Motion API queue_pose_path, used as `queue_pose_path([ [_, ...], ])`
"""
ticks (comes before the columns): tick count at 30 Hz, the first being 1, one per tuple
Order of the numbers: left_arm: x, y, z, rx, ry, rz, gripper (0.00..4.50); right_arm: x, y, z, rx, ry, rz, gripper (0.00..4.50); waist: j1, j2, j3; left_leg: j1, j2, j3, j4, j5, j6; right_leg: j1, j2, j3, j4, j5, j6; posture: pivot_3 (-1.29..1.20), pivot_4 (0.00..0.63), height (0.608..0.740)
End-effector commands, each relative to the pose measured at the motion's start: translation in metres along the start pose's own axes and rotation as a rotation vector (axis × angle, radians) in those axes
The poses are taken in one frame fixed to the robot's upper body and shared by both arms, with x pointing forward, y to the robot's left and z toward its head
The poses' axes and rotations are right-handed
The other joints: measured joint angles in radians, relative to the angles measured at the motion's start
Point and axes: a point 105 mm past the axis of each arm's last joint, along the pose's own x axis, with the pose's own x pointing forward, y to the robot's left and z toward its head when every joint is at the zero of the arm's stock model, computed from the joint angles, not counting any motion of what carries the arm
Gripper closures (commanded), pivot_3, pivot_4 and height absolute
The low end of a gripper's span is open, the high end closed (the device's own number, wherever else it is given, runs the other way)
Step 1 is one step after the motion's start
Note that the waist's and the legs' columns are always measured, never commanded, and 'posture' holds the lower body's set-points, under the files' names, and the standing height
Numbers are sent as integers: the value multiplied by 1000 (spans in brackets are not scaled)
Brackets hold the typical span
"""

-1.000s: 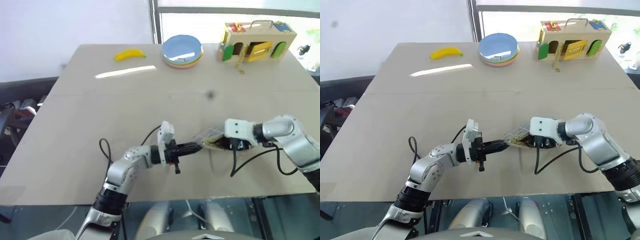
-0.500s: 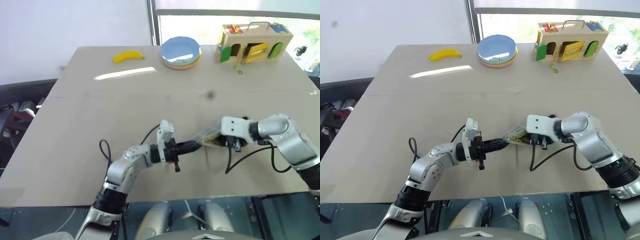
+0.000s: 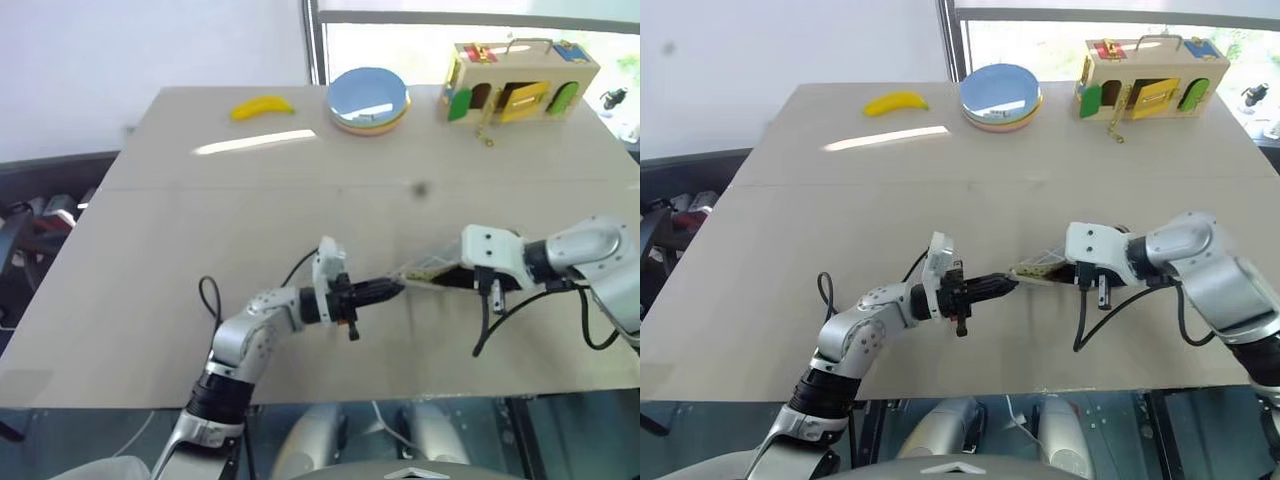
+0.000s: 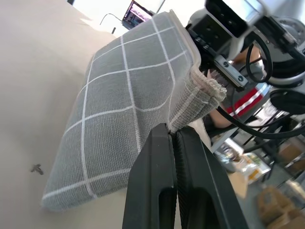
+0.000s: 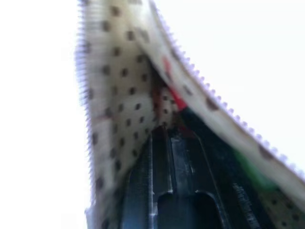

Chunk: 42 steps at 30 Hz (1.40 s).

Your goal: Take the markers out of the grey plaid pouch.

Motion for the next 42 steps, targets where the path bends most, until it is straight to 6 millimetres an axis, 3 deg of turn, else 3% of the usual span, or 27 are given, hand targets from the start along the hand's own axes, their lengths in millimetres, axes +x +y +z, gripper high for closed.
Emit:
queue_pose_path([
  [1, -2, -11, 15, -50, -32, -62, 4500, -16, -7, 19, -60, -26, -53, 2691, -1, 0, 0, 0, 0, 0, 0, 0, 0, 0, 0, 0, 0, 0, 0, 0, 150, 740],
  [5, -5, -21, 19, -151, -35, -120, 4500, -18, -9, 24, -66, -16, -71, 839, 0, 0, 0, -1, 0, 0, 0, 0, 0, -1, 0, 0, 0, 0, 0, 0, 150, 740],
  [11, -9, -27, 19, -211, -11, -151, 4500, -12, 0, 8, -52, 77, -21, 839, 0, 0, 0, -2, 0, 0, 0, 0, 0, -1, 0, 0, 0, 0, 0, 0, 150, 740],
  [18, -11, -26, 13, -243, 7, -156, 4500, 10, 3, -18, -72, 180, 28, 839, -2, 0, 0, -2, 0, 0, 0, 0, 0, -2, 0, 0, 0, 0, 0, 0, 150, 740],
  [31, -9, -25, 12, -278, -5, -159, 4500, 41, -1, -37, -143, 265, 72, 839, -3, -1, 0, -1, 0, 0, 1, 0, 0, -1, 0, 0, 1, 0, 0, 0, 150, 740],
  [34, -10, -25, 12, -280, -6, -159, 4500, 44, 2, -39, -154, 274, 86, 2044, -1, -1, -1, -1, 0, 0, 1, 0, 0, -1, 0, 0, 1, 0, 0, 0, 150, 740],
  [36, -10, -25, 12, -281, -7, -159, 4500, 44, 3, -39, -153, 269, 87, 3254, 0, -1, -1, -1, 0, 0, 1, 0, 0, -1, 0, 0, 1, 0, 0, 0, 150, 740],
  [37, -10, -25, 12, -281, -6, -159, 4500, 43, 3, -38, -152, 266, 84, 3525, 0, -1, -1, -1, 0, 0, 1, 0, 0, -1, 0, 0, 0, 0, 0, 0, 150, 740],
  [42, -10, -25, 12, -280, -4, -160, 4500, 30, -2, -32, -137, 234, 38, 3656, 0, -1, -1, -1, 0, 0, 1, 0, 0, -1, 0, 0, 0, 0, 0, 0, 150, 740],
])
